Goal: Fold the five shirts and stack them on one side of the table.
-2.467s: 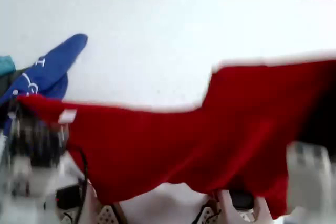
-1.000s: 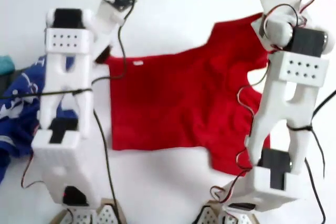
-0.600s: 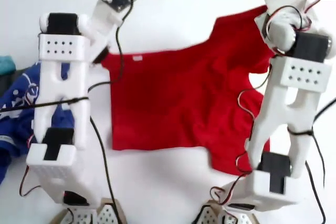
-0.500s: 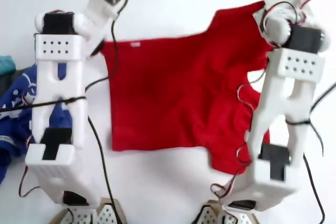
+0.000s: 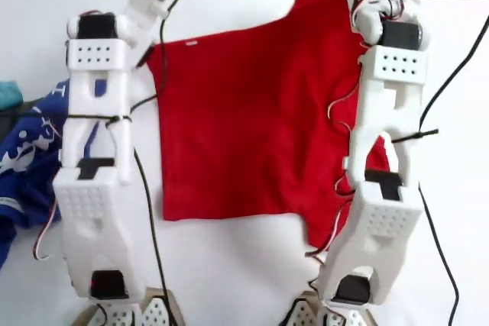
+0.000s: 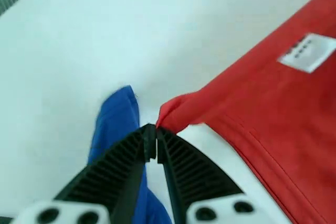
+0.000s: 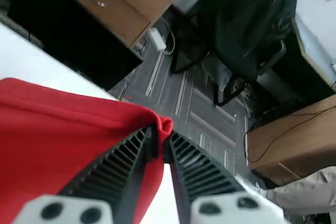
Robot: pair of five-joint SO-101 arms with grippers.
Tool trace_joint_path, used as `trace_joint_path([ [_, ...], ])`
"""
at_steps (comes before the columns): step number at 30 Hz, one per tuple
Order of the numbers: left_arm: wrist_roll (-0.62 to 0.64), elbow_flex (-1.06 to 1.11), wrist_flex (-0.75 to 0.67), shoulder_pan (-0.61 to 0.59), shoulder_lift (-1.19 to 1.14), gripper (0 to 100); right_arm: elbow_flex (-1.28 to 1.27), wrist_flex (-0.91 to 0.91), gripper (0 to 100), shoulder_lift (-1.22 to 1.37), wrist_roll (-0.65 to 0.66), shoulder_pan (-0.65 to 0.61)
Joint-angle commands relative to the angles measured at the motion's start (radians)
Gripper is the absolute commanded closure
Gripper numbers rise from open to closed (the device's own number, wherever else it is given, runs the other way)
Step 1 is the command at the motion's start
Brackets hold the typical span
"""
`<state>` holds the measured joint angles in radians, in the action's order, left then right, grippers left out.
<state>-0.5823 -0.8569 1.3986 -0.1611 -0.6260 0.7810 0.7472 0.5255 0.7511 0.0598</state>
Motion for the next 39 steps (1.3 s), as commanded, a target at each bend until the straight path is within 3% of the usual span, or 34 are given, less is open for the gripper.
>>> trace_joint_path([
  [1,0.000,-0.168,0.018,-0.034,-0.023,98,0.104,-0.033,97.7,0.018,-0.003,-0.013],
  [10,0.023,-0.312,0.018,-0.087,-0.087,98,0.230,-0.039,97.7,0.154,-0.008,-0.028],
  [20,-0.075,-0.213,0.074,-0.052,-0.230,98,0.241,-0.012,97.7,0.275,-0.008,-0.027],
  [23,-0.077,-0.269,0.158,-0.049,-0.233,98,0.241,0.081,97.7,0.242,-0.008,-0.024],
  [29,-0.061,-0.432,0.394,-0.052,-0.232,98,0.241,0.458,97.7,0.093,-0.009,-0.022],
  [34,-0.046,-0.259,0.393,-0.069,-0.127,98,0.241,0.647,97.7,0.004,-0.009,-0.022],
  [39,-0.051,0.176,0.388,-0.035,0.118,98,0.241,0.794,97.7,-0.042,-0.009,-0.013],
])
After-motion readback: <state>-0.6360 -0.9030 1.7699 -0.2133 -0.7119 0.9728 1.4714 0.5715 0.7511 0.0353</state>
